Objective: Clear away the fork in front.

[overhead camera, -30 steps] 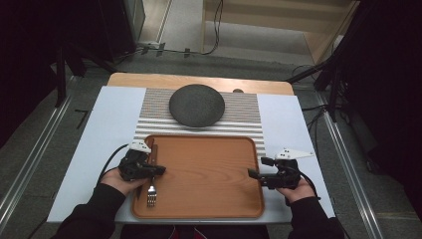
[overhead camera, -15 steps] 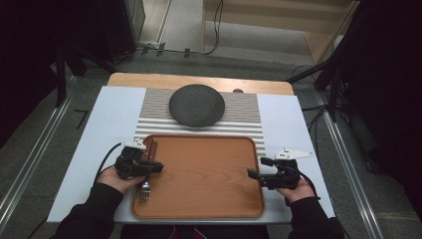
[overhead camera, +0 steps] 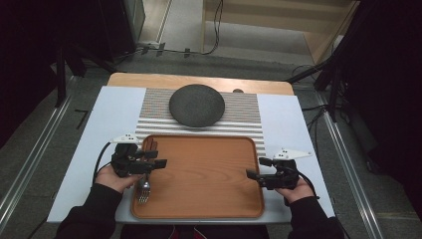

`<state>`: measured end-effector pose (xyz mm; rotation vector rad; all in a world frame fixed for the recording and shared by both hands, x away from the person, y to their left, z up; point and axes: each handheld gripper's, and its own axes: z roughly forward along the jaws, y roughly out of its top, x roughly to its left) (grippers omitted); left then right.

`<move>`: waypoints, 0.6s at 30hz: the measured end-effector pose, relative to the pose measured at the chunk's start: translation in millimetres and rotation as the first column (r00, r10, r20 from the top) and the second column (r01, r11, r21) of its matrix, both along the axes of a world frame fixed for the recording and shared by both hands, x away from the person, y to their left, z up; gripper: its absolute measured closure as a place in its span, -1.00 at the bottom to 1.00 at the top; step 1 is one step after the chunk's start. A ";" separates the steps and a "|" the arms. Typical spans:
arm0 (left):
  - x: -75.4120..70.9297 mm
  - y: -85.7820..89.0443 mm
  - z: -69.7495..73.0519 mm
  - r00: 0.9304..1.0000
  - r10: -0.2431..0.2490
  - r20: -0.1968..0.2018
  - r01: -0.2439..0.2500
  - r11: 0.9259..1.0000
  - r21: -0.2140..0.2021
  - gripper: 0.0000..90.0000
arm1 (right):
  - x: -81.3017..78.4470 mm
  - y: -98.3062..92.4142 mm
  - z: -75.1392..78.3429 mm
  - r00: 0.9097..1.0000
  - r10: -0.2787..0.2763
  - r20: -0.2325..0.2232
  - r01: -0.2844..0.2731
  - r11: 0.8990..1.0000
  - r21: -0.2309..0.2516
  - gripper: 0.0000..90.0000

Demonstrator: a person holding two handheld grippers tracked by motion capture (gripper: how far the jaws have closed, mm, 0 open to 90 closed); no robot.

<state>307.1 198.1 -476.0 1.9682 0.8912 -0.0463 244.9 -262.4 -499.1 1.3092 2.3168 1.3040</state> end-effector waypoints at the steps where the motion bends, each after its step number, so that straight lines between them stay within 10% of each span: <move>1: -0.5 1.0 0.9 1.000 0.006 -0.001 -0.006 1.000 -0.012 -0.23 | 0.0 0.3 -0.1 1.000 0.004 0.006 -0.004 1.000 0.001 -0.54; 18: -12.6 28.3 7.7 0.997 0.074 0.031 -0.073 0.997 -0.014 -0.41 | -1.3 2.0 -0.3 1.000 0.025 0.012 -0.025 1.000 -0.010 -0.53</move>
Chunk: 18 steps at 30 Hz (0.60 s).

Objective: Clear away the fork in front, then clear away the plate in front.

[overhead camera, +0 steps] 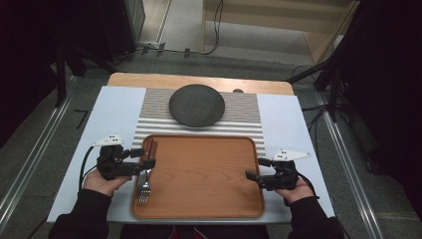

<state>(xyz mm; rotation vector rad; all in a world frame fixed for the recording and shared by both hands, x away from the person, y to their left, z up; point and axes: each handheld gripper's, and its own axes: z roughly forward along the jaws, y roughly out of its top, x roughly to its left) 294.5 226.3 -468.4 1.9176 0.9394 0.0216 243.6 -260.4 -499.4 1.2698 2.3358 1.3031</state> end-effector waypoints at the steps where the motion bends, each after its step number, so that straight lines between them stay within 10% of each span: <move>1: -0.4 1.0 0.1 1.000 0.000 -0.003 0.000 1.000 -0.001 -0.41 | 0.0 0.2 0.0 1.000 0.000 0.000 0.000 1.000 0.000 -0.53; 18: 1.7 3.7 -1.1 1.000 -0.006 0.002 0.006 1.000 -0.010 -0.46 | -0.4 0.5 -0.4 1.000 0.015 -0.006 -0.015 1.000 0.019 -0.53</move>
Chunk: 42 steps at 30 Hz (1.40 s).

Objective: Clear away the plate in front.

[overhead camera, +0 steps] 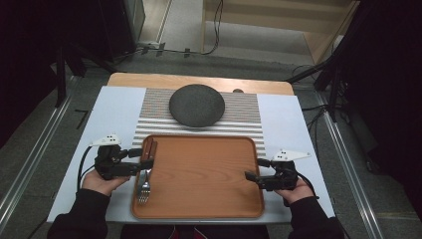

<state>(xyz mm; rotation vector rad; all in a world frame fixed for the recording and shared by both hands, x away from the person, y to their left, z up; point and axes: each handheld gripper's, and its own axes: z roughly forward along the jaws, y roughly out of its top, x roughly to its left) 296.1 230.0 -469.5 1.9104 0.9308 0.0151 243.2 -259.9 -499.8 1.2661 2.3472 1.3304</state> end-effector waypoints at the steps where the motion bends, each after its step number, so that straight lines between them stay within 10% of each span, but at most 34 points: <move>1: 0.1 -0.3 0.2 1.000 0.008 0.004 -0.008 1.000 0.008 -0.51 | 0.0 0.1 0.0 1.000 0.000 0.000 0.000 1.000 0.000 -0.53; 42: 52.4 -44.5 3.5 0.997 -0.069 0.044 0.068 0.997 0.023 -0.55 | -7.7 -7.3 -1.3 1.000 -0.024 -0.003 0.024 1.000 0.007 -0.54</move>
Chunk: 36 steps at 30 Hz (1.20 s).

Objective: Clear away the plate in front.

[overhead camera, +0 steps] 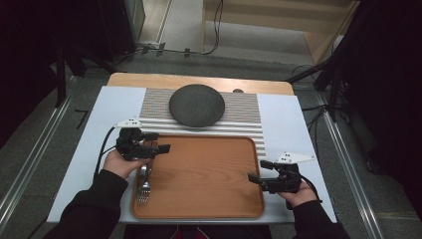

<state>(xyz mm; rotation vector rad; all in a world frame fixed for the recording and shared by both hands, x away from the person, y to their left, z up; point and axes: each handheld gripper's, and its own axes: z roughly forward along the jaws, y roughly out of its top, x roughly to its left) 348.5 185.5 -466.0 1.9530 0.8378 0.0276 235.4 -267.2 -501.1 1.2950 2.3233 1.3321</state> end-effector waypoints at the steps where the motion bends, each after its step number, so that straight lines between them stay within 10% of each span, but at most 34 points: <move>1: 1.8 -1.9 -0.4 1.000 -0.002 0.002 0.001 1.000 0.006 -0.54 | 0.0 0.1 0.0 1.000 0.000 0.000 0.000 1.000 0.000 -0.54; 22: 47.0 -34.0 -1.5 0.999 -0.002 0.032 0.001 1.000 0.031 -0.47 | 2.9 -0.6 0.1 1.000 -0.006 0.000 0.006 1.000 0.003 -0.54; 36: 71.3 -61.8 6.7 0.993 -0.091 0.078 0.087 0.995 0.056 -0.43 | 4.3 0.8 0.3 1.000 0.006 0.000 -0.006 1.000 0.010 -0.54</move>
